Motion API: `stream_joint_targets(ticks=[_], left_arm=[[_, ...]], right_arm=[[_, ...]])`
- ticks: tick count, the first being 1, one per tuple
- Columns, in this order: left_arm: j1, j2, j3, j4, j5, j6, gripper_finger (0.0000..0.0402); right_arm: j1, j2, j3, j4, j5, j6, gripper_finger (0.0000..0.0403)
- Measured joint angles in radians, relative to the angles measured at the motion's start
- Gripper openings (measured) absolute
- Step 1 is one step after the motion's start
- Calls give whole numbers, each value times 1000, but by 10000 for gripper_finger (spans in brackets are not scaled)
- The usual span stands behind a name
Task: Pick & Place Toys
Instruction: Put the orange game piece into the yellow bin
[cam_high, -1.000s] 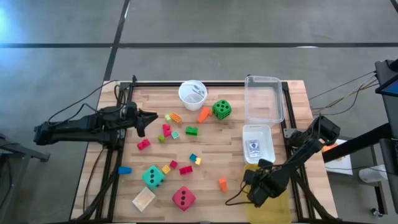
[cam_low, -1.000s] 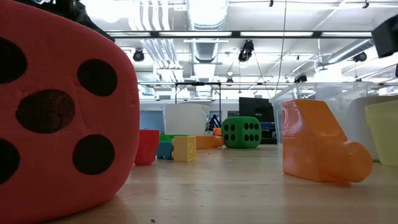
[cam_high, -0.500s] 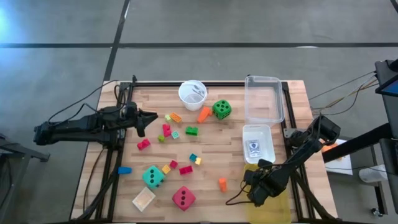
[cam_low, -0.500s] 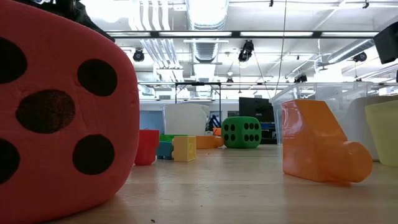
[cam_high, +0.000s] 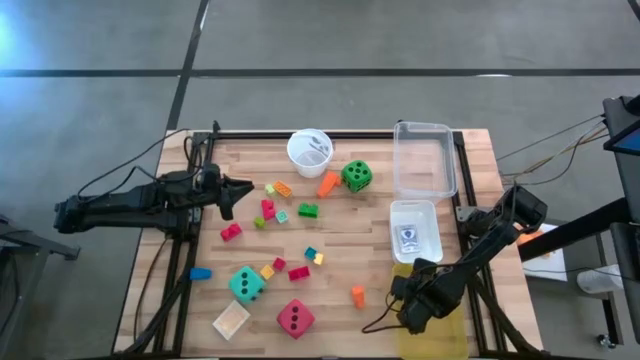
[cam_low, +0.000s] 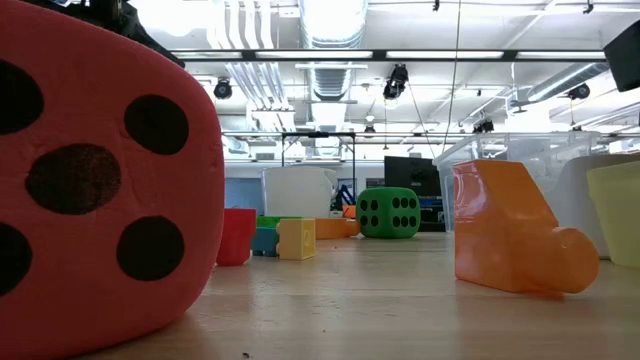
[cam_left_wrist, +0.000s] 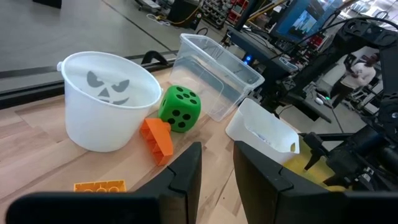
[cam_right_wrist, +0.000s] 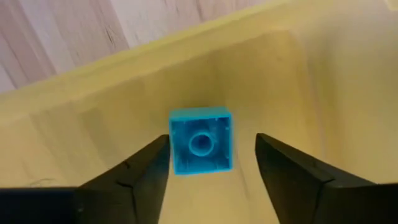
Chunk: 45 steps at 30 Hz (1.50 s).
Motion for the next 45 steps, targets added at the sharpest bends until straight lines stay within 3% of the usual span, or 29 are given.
stream_joint_targets(ticks=[11, 20, 29, 35, 45], left_arm=[[0, 0, 0, 0, 0, 0, 101], [0, 0, 0, 0, 0, 0, 101], [0, 0, 0, 0, 0, 0, 101], [0, 0, 0, 0, 1, 0, 101], [-19, 112, 0, 132, 258, 185, 101]], right_arm=[[-1, -3, 10, -60, -26, 9, 264], [1, -37, 150, -254, -32, 64, 265], [2, -42, 291, -288, 106, 158, 265], [-7, -41, 338, -281, 251, 321, 265], [-80, 3, 343, -181, 248, 467, 265]])
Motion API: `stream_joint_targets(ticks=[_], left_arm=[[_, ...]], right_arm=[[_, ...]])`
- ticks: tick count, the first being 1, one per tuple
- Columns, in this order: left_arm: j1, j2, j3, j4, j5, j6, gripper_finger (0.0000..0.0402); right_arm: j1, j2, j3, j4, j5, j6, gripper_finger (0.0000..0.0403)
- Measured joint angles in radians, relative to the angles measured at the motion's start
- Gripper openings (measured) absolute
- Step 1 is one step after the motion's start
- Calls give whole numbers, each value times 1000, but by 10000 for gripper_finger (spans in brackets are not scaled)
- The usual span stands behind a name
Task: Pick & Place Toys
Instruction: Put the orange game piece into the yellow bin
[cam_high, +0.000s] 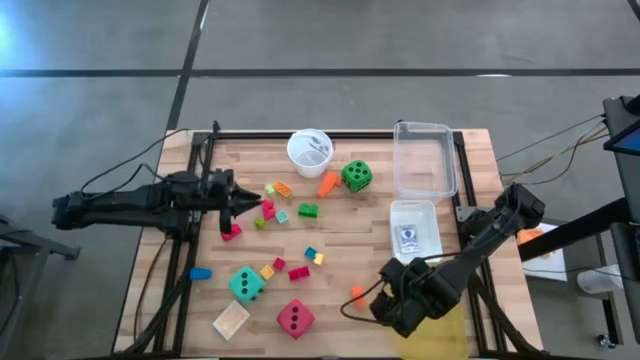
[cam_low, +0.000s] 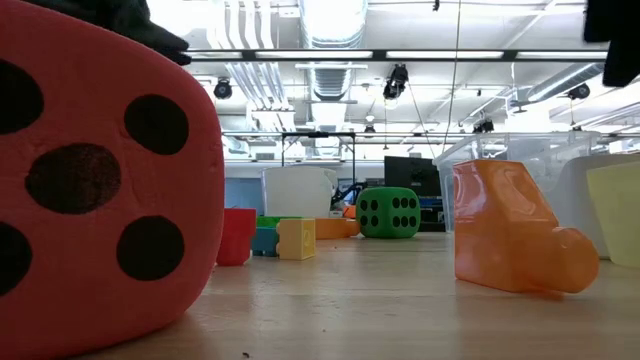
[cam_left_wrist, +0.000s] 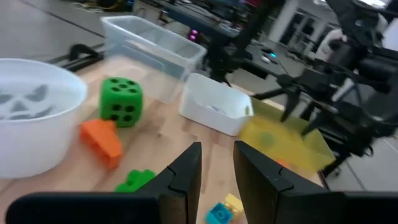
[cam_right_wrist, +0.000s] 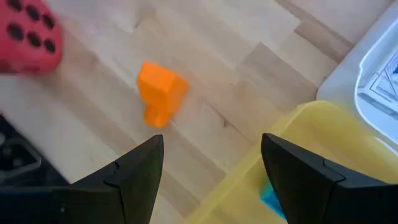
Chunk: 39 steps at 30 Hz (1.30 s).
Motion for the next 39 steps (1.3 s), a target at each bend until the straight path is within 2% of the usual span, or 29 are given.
stream_joint_targets(ticks=[5, 12, 26, 34, 39], left_arm=[[-8, 61, 0, 20, 6, 16, 101], [-25, 91, 33, 14, 19, 15, 101], [-176, 135, 104, -38, -9, -30, 101], [-183, 137, 105, -36, -29, -55, 101], [-183, 137, 105, -36, -29, -57, 100]], right_arm=[[-29, 23, 9, 3, 0, 36, 265], [-58, 79, 64, 2, -3, -17, 265], [-97, 178, 138, 8, -31, 2, 265], [-115, 290, 235, -18, -38, -26, 265], [-121, 353, 321, -99, -36, -31, 265]])
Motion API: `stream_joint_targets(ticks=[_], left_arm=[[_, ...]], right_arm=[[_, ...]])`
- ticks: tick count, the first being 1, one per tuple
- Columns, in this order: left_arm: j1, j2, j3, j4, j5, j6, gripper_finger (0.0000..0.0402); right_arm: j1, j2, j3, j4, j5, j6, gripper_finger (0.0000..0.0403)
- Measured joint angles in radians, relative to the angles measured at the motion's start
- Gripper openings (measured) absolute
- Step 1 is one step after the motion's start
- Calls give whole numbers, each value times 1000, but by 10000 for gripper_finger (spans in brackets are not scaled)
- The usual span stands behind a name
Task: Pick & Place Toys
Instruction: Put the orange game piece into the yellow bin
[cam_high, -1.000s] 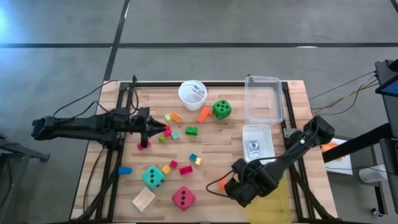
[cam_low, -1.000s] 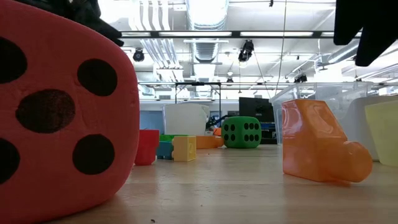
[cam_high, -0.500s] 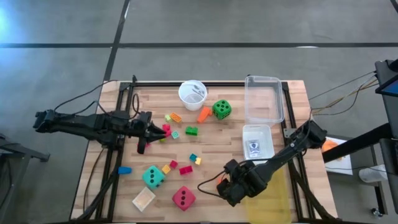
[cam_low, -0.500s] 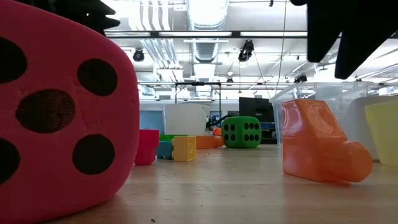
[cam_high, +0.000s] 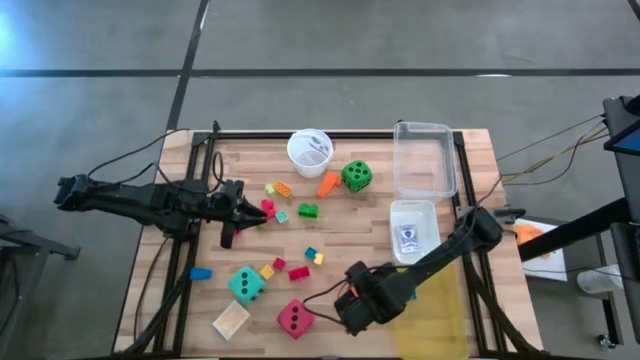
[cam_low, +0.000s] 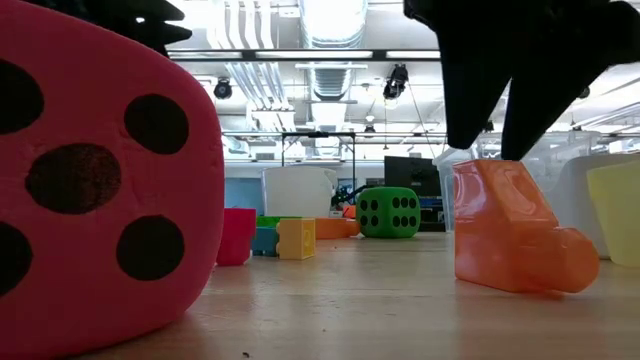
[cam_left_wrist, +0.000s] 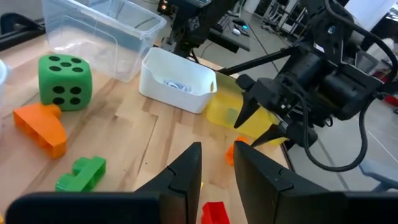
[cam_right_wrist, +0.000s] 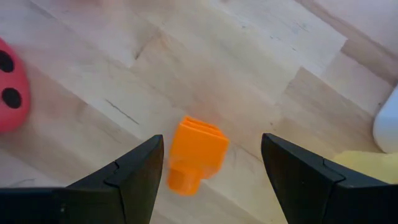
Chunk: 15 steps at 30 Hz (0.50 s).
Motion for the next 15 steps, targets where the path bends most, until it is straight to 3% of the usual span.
stream_joint_targets(ticks=[15], left_arm=[[-1, -1, 0, 1, 0, -26, 100]], right_arm=[[-3, 74, 34, -10, -13, 26, 265]])
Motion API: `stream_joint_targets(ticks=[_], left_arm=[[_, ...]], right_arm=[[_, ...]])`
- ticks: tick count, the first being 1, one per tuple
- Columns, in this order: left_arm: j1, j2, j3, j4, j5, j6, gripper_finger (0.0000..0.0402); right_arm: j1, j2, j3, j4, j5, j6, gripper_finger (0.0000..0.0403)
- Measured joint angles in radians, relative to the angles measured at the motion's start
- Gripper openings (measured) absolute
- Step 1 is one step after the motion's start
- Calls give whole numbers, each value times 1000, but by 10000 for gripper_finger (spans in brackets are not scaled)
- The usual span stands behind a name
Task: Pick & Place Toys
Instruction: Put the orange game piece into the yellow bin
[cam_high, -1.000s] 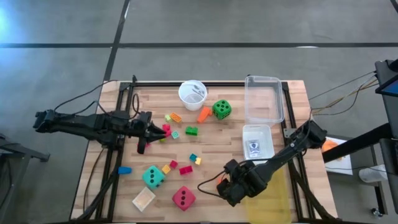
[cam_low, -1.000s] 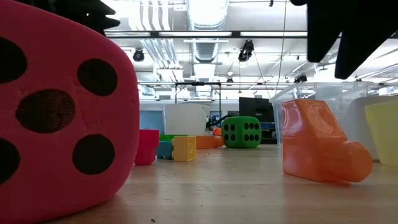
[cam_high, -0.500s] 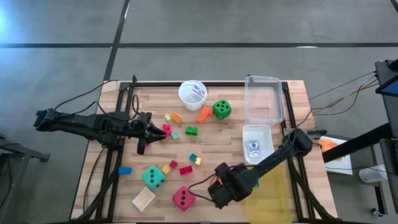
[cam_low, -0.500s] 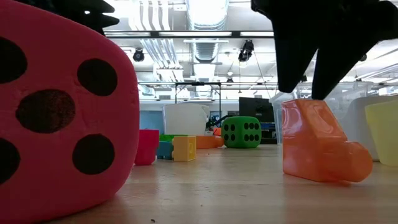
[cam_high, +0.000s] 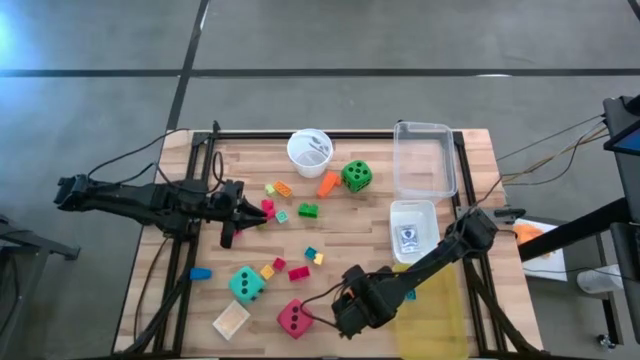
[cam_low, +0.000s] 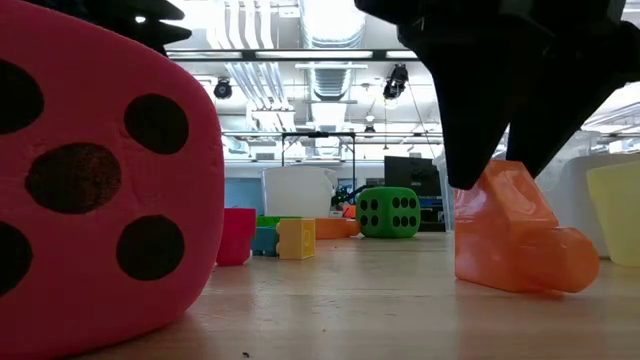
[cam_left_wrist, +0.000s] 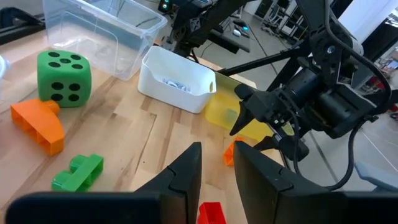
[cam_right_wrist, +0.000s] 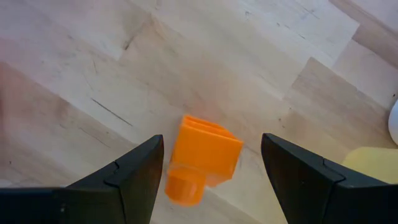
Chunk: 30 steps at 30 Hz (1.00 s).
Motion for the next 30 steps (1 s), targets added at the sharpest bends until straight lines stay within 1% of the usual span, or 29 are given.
stream_joint_targets(ticks=[7, 10, 13, 20, 30], left_arm=[[0, 0, 0, 0, 0, -6, 100], [0, 0, 0, 0, 0, -16, 100], [0, 0, 0, 0, 0, -32, 100], [0, 0, -1, 0, 0, -48, 100], [0, 0, -2, 0, 0, -65, 101]], right_arm=[[0, 0, -25, 4, 0, 25, 265], [0, 0, -35, 15, 0, 35, 255], [0, 0, -47, 15, -5, 40, 223], [2, -1, -56, 53, -2, 34, 128], [19, -1, -43, 56, -8, 7, 125]])
